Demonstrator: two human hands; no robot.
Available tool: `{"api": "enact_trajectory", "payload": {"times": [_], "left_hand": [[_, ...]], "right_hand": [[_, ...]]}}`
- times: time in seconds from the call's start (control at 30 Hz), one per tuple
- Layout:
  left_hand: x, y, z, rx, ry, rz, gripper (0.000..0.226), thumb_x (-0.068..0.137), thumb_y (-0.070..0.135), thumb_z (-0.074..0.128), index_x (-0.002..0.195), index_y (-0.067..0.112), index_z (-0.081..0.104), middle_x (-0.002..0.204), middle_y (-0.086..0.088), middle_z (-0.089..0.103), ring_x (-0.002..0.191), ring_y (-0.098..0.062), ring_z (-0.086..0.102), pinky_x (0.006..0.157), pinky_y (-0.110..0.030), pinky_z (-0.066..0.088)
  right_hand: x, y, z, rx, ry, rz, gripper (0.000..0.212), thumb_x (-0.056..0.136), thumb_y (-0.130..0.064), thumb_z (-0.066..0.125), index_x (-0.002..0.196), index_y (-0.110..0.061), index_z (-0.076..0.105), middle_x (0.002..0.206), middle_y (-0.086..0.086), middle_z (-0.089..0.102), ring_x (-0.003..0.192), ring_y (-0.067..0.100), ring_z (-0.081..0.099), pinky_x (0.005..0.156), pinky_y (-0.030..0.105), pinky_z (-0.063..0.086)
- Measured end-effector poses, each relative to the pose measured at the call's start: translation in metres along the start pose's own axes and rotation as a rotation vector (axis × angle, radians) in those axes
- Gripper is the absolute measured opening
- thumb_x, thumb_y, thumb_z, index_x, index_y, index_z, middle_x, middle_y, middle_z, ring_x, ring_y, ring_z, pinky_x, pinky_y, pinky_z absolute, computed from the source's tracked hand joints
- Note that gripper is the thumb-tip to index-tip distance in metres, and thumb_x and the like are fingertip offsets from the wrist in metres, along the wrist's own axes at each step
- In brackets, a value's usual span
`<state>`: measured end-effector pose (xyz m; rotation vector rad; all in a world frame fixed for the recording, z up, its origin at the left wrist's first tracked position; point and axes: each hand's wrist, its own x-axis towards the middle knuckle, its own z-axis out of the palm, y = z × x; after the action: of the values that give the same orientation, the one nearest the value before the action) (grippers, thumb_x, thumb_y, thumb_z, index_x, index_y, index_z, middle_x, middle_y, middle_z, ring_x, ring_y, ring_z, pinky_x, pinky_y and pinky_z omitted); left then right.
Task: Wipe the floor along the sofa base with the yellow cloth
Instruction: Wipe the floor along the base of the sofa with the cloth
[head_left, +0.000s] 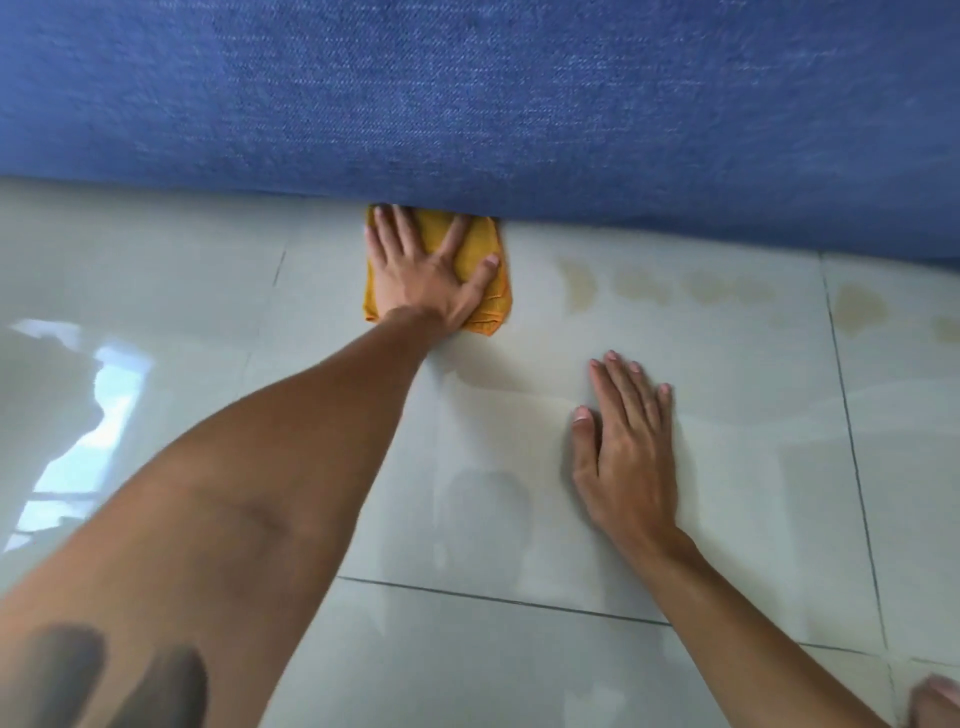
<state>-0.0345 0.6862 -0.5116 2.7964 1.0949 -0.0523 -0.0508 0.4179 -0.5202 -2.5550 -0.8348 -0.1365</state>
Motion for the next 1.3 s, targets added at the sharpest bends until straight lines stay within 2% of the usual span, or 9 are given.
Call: {"api": "enact_trajectory", "payload": {"times": [0.1, 0.3, 0.43, 0.6, 0.77, 0.9, 1.0, 1.13, 1.3], "left_hand": [[-0.016, 0.053, 0.006, -0.014, -0.008, 0.107, 0.075, 0.083, 0.079, 0.018, 0.152, 0.049, 0.019, 0.162, -0.029, 0.007, 0.151, -0.044, 0.001, 0.122, -0.056, 0.0], [-0.102, 0.099, 0.016, -0.049, -0.045, 0.283, 0.072, 0.086, 0.077, 0.022, 0.152, 0.049, 0.019, 0.164, -0.024, -0.002, 0.151, -0.045, 0.0, 0.121, -0.057, 0.003], [-0.177, 0.067, 0.014, -0.072, -0.043, 0.25, 0.073, 0.086, 0.079, 0.025, 0.152, 0.049, 0.019, 0.165, -0.022, -0.001, 0.152, -0.041, 0.0, 0.122, -0.056, 0.006], [-0.223, -0.019, 0.005, -0.011, -0.048, 0.115, 0.074, 0.085, 0.08, 0.024, 0.152, 0.051, 0.016, 0.165, -0.02, 0.001, 0.152, -0.04, 0.003, 0.123, -0.054, 0.007], [-0.2, -0.093, -0.001, 0.006, -0.011, -0.089, 0.076, 0.082, 0.081, 0.025, 0.151, 0.05, 0.02, 0.165, -0.021, 0.003, 0.151, -0.042, 0.007, 0.123, -0.055, 0.009], [-0.151, -0.117, -0.006, 0.002, -0.028, -0.177, 0.078, 0.081, 0.083, 0.019, 0.152, 0.051, 0.013, 0.165, -0.02, -0.004, 0.152, -0.042, 0.0, 0.123, -0.054, 0.004], [-0.112, -0.107, -0.006, 0.004, -0.038, -0.203, 0.078, 0.082, 0.084, 0.015, 0.152, 0.051, 0.007, 0.165, -0.019, -0.009, 0.152, -0.042, -0.004, 0.123, -0.053, -0.001], [-0.072, -0.074, -0.004, 0.02, -0.024, -0.161, 0.078, 0.082, 0.084, 0.012, 0.153, 0.05, 0.007, 0.164, -0.021, -0.008, 0.151, -0.044, -0.004, 0.123, -0.054, -0.002], [-0.033, 0.009, 0.003, 0.032, -0.031, -0.07, 0.079, 0.082, 0.083, 0.01, 0.153, 0.049, 0.006, 0.164, -0.022, -0.006, 0.151, -0.044, -0.004, 0.122, -0.056, -0.003]], "right_hand": [[-0.002, 0.006, -0.009, 0.142, 0.04, 0.039, 0.052, 0.098, -0.024, 0.036, 0.143, -0.002, 0.05, 0.154, 0.012, 0.045, 0.147, 0.027, 0.034, 0.122, 0.054, 0.02], [-0.03, 0.027, -0.037, -0.008, 0.031, 0.153, 0.057, 0.095, -0.03, 0.035, 0.143, -0.004, 0.05, 0.15, 0.012, 0.05, 0.145, 0.03, 0.037, 0.122, 0.054, 0.019], [-0.049, 0.025, -0.044, -0.083, -0.063, 0.199, 0.061, 0.094, -0.034, 0.031, 0.145, -0.007, 0.048, 0.153, 0.012, 0.047, 0.146, 0.032, 0.036, 0.12, 0.058, 0.021], [-0.051, 0.01, -0.043, -0.162, -0.165, 0.136, 0.063, 0.093, -0.036, 0.028, 0.146, -0.008, 0.047, 0.155, 0.012, 0.044, 0.146, 0.032, 0.035, 0.119, 0.059, 0.021], [-0.04, 0.028, -0.047, -0.216, -0.186, 0.155, 0.063, 0.094, -0.039, 0.026, 0.148, -0.012, 0.045, 0.157, 0.01, 0.042, 0.148, 0.032, 0.032, 0.12, 0.061, 0.017], [-0.028, 0.07, -0.058, -0.259, -0.137, 0.232, 0.059, 0.095, -0.039, 0.031, 0.148, -0.015, 0.045, 0.158, 0.009, 0.04, 0.148, 0.033, 0.03, 0.12, 0.062, 0.015], [-0.021, 0.106, -0.068, -0.298, -0.101, 0.323, 0.06, 0.096, -0.043, 0.028, 0.149, -0.019, 0.043, 0.158, 0.007, 0.039, 0.148, 0.033, 0.029, 0.119, 0.063, 0.015], [-0.022, 0.123, -0.064, -0.305, -0.1, 0.326, 0.062, 0.096, -0.047, 0.027, 0.151, -0.021, 0.04, 0.16, 0.007, 0.036, 0.149, 0.035, 0.027, 0.119, 0.064, 0.013], [-0.024, 0.124, -0.061, -0.301, -0.065, 0.317, 0.059, 0.098, -0.045, 0.029, 0.151, -0.021, 0.041, 0.161, 0.007, 0.035, 0.15, 0.034, 0.026, 0.12, 0.064, 0.011]]}}
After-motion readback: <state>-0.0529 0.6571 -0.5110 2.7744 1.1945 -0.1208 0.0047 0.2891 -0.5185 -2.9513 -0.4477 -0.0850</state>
